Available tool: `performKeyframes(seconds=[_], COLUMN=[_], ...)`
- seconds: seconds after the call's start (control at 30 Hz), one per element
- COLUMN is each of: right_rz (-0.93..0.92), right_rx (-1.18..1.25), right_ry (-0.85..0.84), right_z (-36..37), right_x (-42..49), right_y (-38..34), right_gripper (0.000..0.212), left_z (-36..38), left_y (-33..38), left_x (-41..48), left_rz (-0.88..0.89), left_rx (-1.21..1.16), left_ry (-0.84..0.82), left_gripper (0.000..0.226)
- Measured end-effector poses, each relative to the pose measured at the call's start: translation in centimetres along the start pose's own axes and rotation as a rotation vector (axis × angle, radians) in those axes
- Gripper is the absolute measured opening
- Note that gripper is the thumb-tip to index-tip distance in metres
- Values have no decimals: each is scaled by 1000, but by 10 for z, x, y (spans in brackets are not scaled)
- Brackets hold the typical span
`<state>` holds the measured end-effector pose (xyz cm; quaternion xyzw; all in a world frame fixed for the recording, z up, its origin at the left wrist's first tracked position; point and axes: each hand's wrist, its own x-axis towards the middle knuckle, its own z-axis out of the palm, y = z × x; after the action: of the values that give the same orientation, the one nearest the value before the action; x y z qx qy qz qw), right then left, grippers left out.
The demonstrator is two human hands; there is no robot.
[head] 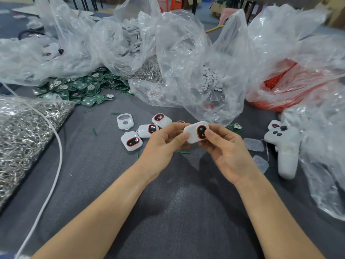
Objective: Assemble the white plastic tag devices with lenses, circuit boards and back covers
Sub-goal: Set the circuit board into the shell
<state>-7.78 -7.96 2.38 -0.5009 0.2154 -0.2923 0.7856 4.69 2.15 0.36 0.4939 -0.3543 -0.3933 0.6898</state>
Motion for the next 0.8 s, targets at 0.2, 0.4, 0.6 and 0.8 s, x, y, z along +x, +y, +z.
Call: performKeyframes(seconds=[0.2,0.4,0.6,0.8], right_rz=[82,-23,-219,-235], right_rx=[148,-233,-584,-651], right_ry=[-51,45,83,89], right_z=[0,-3,1,4], right_x=[2,1,-2,-4], right_y=[-1,4,3,4], right_gripper=[18,27,41,30], left_z=[2,0,2,4], left_y=[5,3,-2,-3], left_x=[0,-2,-1,0], left_rz=[120,336,108,45], left_rx=[67,561,445,430], left_ry=[-13,30,134,142], left_gripper=[17,22,29,14])
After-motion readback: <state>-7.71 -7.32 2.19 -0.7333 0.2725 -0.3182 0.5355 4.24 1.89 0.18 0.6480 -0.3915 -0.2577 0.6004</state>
